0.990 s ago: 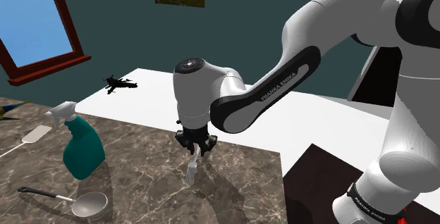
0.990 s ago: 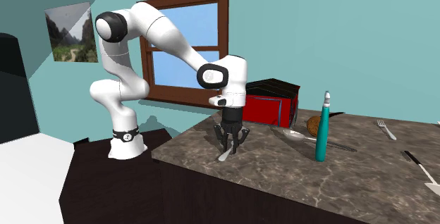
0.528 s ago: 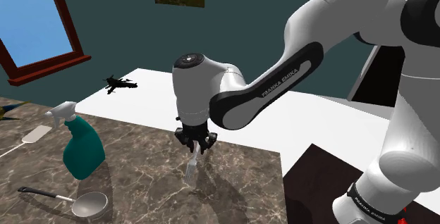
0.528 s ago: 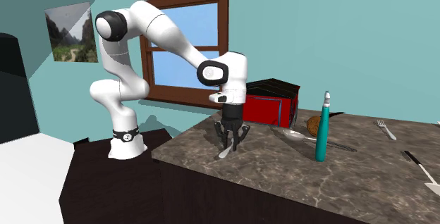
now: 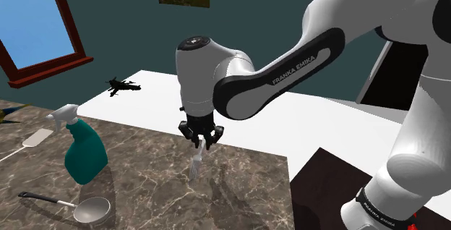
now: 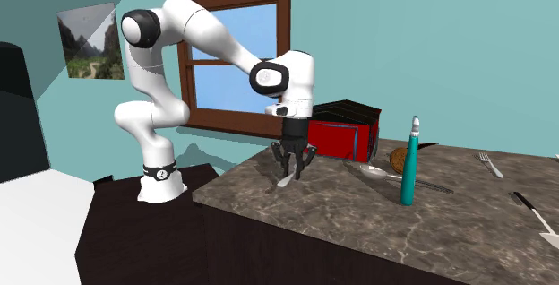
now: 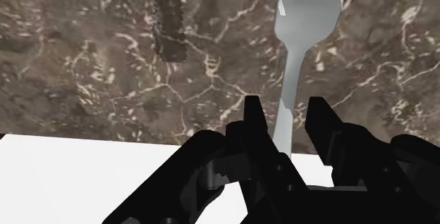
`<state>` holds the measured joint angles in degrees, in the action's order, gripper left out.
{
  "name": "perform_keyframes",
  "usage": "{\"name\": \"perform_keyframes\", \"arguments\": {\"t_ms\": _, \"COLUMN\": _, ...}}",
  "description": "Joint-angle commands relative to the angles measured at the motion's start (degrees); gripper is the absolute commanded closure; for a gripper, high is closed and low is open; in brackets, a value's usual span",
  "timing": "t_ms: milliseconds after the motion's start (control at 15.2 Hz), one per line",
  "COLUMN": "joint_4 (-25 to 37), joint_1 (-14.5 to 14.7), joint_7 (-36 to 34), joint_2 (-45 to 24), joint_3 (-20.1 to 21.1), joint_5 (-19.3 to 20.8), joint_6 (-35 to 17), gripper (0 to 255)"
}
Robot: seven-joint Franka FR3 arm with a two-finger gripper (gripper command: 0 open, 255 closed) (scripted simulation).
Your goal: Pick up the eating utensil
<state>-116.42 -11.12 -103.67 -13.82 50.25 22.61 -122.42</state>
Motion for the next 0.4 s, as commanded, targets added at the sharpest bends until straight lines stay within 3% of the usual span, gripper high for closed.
{"name": "perform_keyframes", "arguments": {"t_ms": 0, "joint_4": 0.8, "joint_1": -0.3, "joint_7": 0.8, "joint_2": 0.9, "joint_3": 0.5, "joint_5": -1.1, "joint_6": 1.3, "gripper": 255}}
{"name": "perform_keyframes", "arguments": {"t_ms": 330, "joint_4": 1.9, "joint_1": -0.9, "joint_7": 2.1, "joint_2": 2.4, "joint_3": 1.0, "joint_5": -2.8, "joint_6": 3.1, "gripper": 255}}
